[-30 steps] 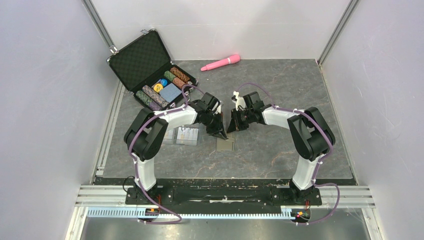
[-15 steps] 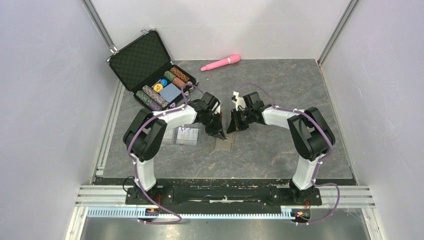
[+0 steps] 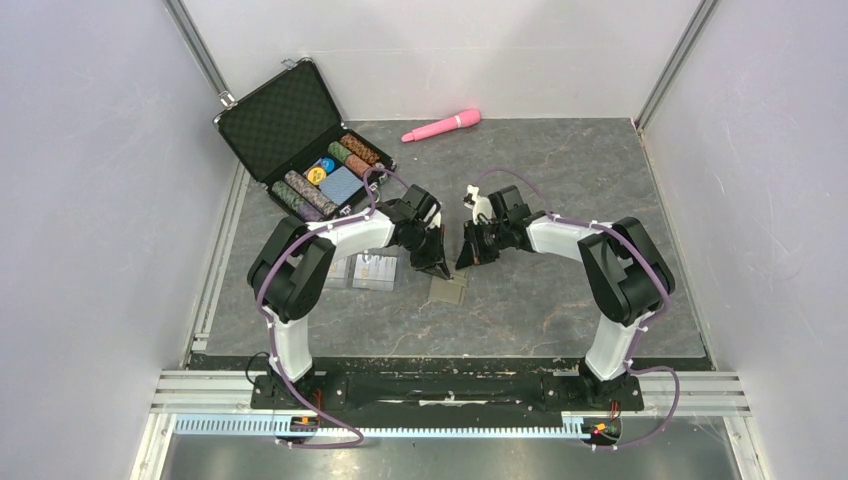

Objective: Put the credit cards into the card holder
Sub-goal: Close the card holder at the center of the board.

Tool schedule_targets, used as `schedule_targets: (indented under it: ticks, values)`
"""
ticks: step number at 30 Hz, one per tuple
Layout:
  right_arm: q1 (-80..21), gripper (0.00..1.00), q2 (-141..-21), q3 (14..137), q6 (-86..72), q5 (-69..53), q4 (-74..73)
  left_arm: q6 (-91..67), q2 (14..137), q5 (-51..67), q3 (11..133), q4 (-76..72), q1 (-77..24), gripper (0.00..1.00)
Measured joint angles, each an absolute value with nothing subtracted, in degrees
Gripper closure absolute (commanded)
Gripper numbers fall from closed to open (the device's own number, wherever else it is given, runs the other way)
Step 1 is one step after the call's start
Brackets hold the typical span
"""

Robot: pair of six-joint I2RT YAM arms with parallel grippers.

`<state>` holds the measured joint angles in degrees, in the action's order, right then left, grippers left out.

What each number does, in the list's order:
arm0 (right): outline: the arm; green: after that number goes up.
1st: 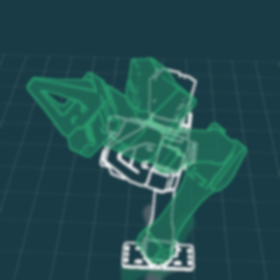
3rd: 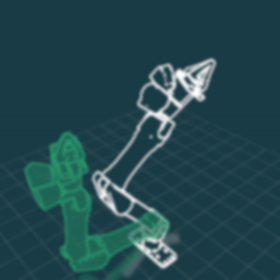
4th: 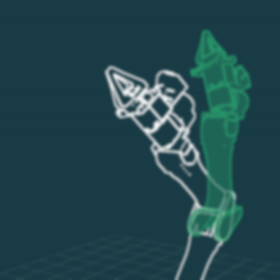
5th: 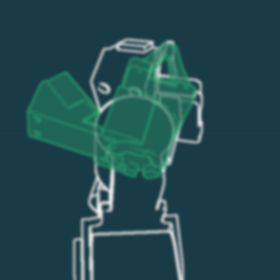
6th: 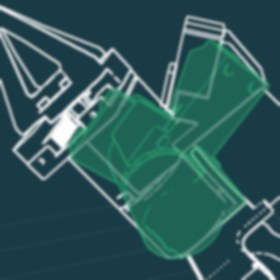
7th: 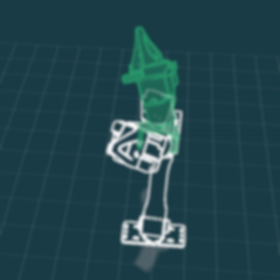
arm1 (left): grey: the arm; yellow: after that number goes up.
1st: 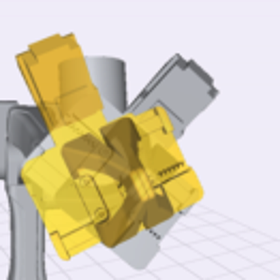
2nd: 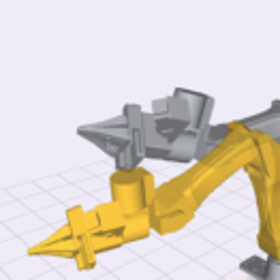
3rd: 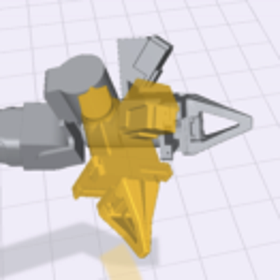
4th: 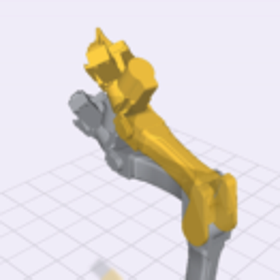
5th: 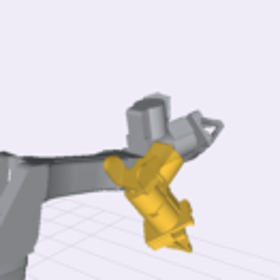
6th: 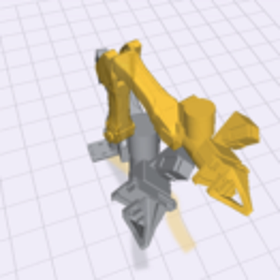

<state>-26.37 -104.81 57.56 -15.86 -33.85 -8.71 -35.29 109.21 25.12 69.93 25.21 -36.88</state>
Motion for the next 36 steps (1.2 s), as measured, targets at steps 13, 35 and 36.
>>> schedule_targets:
  ticks: [13, 35, 36]
  values:
    - [-26.41, 1.0, -98.85, 50.78, -15.64, -37.89, -7.35, -35.11, 110.08, 24.1, 70.46, 25.39, -36.88, 0.98]
    - [-29.21, 1.0, -103.18, 53.69, -15.35, -37.58, -8.54, -35.11, 110.1, 24.03, 70.41, 25.47, -37.15, 0.98]
    - [-29.3, 1.0, -103.24, 53.95, -15.25, -37.32, -8.99, -35.09, 110.13, 24.03, 70.35, 25.45, -37.15, 0.98]
